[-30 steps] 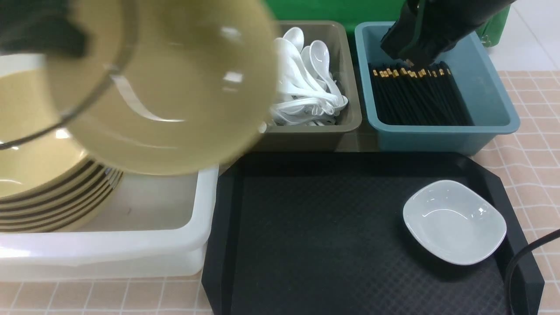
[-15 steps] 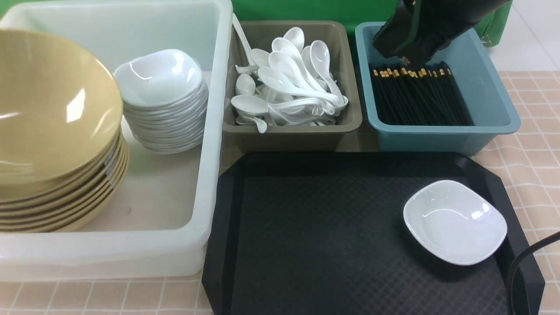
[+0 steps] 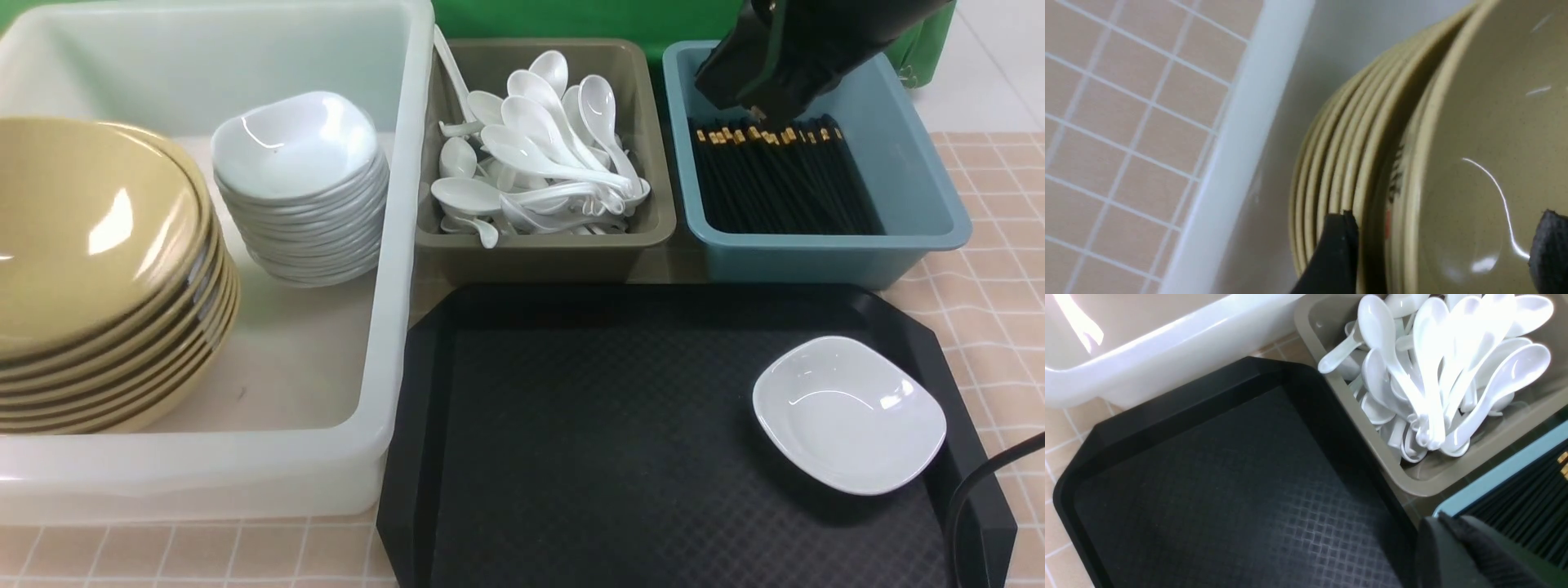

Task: On brown table put chopsticks spoon bowls plates into blue grey white boxes.
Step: 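Place the tan bowl onto the bowl stack in the left bin with the left gripper, then grasp the small white bowl on the black tray by its rim with the left gripper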

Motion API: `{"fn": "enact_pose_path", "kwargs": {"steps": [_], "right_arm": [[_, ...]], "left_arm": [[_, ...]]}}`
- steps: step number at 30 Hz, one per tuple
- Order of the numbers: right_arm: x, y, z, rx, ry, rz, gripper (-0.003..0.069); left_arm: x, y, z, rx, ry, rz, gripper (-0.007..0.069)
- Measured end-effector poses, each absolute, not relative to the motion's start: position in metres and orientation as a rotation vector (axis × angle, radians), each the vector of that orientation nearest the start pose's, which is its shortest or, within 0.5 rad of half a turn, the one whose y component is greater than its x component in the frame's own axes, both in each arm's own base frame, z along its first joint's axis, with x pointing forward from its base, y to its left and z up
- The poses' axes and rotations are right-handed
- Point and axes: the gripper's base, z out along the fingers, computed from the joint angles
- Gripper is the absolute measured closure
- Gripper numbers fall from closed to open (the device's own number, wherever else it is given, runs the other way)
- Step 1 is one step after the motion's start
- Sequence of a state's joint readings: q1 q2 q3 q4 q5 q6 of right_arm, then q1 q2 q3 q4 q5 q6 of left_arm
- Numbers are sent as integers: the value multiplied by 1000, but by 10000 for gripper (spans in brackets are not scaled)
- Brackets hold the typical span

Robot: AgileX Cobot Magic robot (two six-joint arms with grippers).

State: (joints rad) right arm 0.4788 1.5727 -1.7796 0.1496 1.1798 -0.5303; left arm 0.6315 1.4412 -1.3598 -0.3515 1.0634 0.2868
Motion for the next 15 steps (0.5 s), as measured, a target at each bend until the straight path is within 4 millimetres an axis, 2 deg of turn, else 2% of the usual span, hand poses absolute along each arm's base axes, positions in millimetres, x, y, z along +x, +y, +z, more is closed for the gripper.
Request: {"fn": "enact_pose_path", "kwargs": {"steps": [1,2,3,5,6,7,9,10,12,14,15], "right_arm": [[287,163,429,-1175,2148,172,571],[287,163,429,-1175,2148,172,570],[287,163,429,-1175,2148,172,570],[287,163,429,-1175,2148,172,568],[287,163,429,-1175,2148,172,567],[287,163,429,-1177,2150,166,566],[287,160,428,-1179,2176,127,563],[287,160,428,-1177,2180,128,563],[289,150,425,-1111,2261,18,561],[290,143,425,-1034,2302,-62,560],[291,139,425,-982,2323,-103,560]], "left_arm": [[255,153,362,-541,2464,-100,55],[252,150,381,-515,2429,-77,37],[251,149,389,-506,2412,-71,37],[242,140,419,-486,2346,-72,41],[241,137,423,-481,2341,-83,41],[237,126,435,-448,2325,-112,42],[243,96,442,-319,2338,-195,46],[244,92,442,-303,2340,-203,46],[260,39,438,-60,2380,-319,63],[271,0,429,112,2408,-381,64],[277,-26,422,223,2421,-413,64]]}}
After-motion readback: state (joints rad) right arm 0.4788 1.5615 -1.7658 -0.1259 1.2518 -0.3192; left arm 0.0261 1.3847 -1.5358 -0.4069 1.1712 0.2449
